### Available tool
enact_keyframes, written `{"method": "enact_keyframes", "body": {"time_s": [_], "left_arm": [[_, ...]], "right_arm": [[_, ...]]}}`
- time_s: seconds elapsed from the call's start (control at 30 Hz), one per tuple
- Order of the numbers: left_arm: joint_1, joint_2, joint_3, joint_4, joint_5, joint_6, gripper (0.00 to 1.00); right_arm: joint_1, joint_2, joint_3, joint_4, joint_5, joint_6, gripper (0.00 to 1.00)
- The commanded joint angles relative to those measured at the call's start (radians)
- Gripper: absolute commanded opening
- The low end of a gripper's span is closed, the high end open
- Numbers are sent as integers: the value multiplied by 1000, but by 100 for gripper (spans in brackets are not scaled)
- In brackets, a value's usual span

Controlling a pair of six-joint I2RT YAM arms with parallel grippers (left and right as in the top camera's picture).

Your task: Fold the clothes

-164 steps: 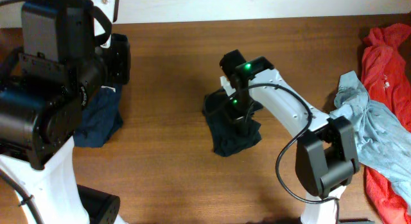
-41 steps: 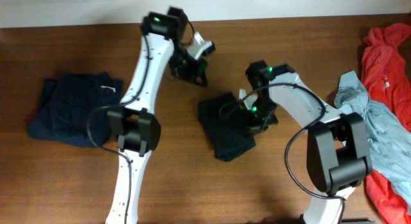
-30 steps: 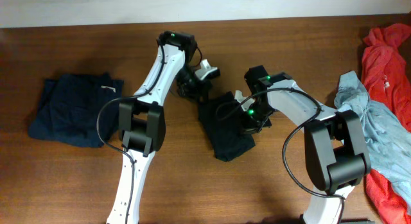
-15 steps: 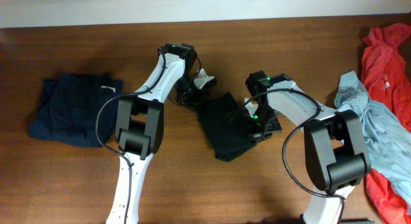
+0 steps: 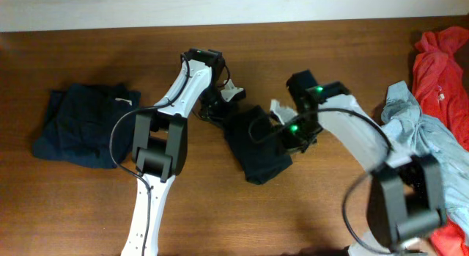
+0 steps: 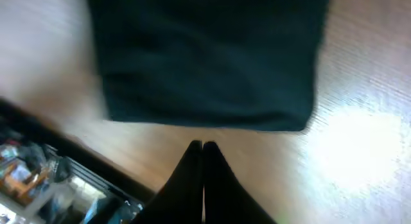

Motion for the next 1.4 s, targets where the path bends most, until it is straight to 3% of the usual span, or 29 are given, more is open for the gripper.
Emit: {"method": "enact_keyframes", "body": {"time_s": [0.0,0.47,0.63,0.83,0.97,1.2,1.37], "left_arm": [[8,56,0,16,-141,-10,0],[8,56,0,16,-142,-10,1],[8,56,0,3,-144,-10,1],[8,56,0,-19,-211,-10,1],[8,56,0,-18,-219,-10,1],[14,56,0,-18,-219,-11,1],[16,56,0,-17,-219,-11,1]], "right_arm": [[-3,-29,12,43,-132,-2,4],[195,160,-105,314,-222,348,4],[213,208,-120,265,-136,481,4],[163,208,-125,166,-98,495,4],[121,207,-125,106,-100,383,4],[81,165,-125,-57,-331,-85,4],[81,65,-124,-29,-469,-174,4]]}}
